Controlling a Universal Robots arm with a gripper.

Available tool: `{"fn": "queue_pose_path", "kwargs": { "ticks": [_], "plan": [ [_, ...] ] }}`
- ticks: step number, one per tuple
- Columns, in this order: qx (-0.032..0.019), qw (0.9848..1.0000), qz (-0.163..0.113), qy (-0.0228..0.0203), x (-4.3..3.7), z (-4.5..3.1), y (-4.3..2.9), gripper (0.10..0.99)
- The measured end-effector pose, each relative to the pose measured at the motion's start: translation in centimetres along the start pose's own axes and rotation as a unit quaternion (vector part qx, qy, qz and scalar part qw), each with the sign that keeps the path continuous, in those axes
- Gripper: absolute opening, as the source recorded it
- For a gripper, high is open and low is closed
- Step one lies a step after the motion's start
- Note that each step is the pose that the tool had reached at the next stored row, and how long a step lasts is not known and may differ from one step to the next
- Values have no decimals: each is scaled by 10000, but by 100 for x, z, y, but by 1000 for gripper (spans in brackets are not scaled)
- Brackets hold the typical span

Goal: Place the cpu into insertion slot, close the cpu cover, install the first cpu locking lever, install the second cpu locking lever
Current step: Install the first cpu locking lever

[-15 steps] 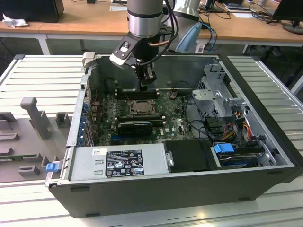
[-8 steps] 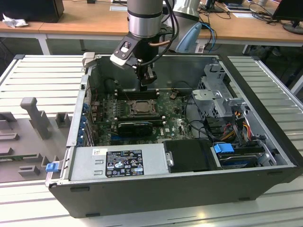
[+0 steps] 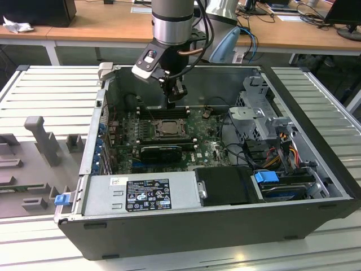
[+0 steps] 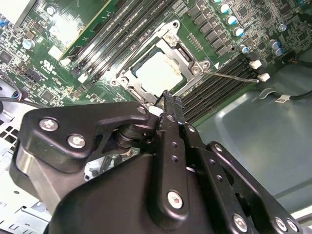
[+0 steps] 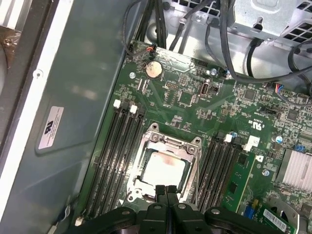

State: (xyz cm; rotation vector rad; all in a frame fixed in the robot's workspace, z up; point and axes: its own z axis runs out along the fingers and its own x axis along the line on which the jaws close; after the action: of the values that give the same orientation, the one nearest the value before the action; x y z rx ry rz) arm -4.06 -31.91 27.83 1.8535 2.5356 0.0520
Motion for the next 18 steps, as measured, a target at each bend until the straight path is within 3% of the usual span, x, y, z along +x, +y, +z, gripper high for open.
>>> {"fn": "queue_pose_path", "kwargs": {
  "ticks": [18],
  "plan": [
    [4,9998,-187,5,-1,0,0,106]
  ]
}}
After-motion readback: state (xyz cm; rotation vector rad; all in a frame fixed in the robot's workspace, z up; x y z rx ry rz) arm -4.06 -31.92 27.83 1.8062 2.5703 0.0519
